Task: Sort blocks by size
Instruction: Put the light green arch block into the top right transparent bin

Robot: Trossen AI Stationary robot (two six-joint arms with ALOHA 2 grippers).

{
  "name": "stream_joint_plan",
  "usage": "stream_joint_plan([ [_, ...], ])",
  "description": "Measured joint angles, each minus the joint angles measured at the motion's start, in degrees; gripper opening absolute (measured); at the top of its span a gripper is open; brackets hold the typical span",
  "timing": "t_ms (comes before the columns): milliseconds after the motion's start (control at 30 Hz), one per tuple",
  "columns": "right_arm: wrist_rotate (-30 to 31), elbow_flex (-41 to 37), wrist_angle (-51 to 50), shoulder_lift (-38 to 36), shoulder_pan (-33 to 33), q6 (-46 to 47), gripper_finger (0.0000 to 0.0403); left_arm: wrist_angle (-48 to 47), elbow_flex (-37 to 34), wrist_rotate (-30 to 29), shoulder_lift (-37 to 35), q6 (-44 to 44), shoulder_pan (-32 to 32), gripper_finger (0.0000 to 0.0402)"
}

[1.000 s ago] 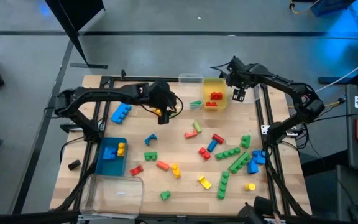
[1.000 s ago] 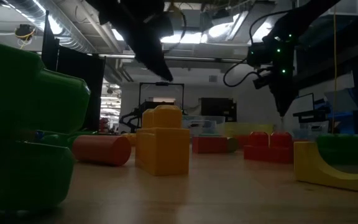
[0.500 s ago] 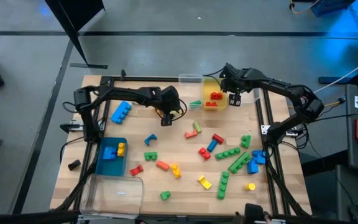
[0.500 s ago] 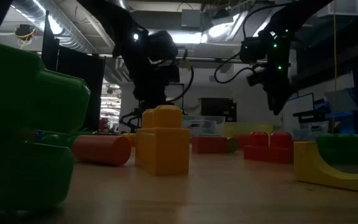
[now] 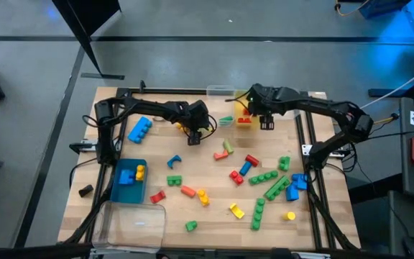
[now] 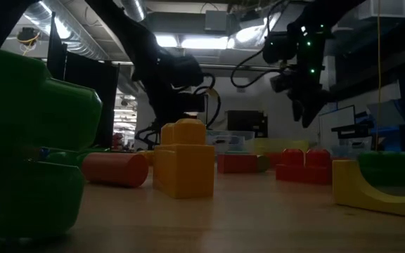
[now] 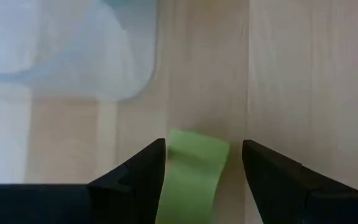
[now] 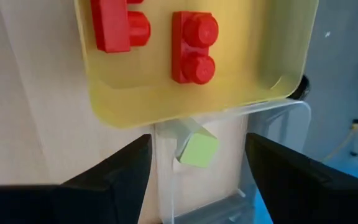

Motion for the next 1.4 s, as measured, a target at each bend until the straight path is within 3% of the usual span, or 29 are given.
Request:
stream_joint_plan([
  [233, 4.0, 0.0, 0.0, 0.0, 4.8, 0.3, 0.026, 0.7, 0.1, 1.3, 1.8, -0.3, 0.0, 0.0191],
  [433, 4.3, 1.7, -0.2, 0.0, 7.9, 3.2, 0.026, 0.3, 0.1, 1.0, 1.0, -1.3, -0.4, 0.0122],
  [833, 2.3, 12.3, -7.3, -0.2, 6.9, 3.3, 0.026, 0.6, 0.3, 3.5, 0.2, -14.2, -1.2, 0.0121],
  [1000, -7.2, 13.9, -7.2, -0.2, 3.0, 3.7, 0.026, 1.1, 2.6, 10.2, 0.2, -22.2, -2.0, 0.0121],
  [1267, -32.5, 13.9, -6.0, -0.2, -2.2, 11.4, 0.026, 6.0, 10.8, 16.4, 0.2, -29.4, -3.4, 0.0121],
  [1400, -37.0, 13.9, -5.6, -0.2, -2.0, 11.7, 0.026, 6.6, 16.7, 17.7, 0.1, -30.7, -3.0, 0.0121],
])
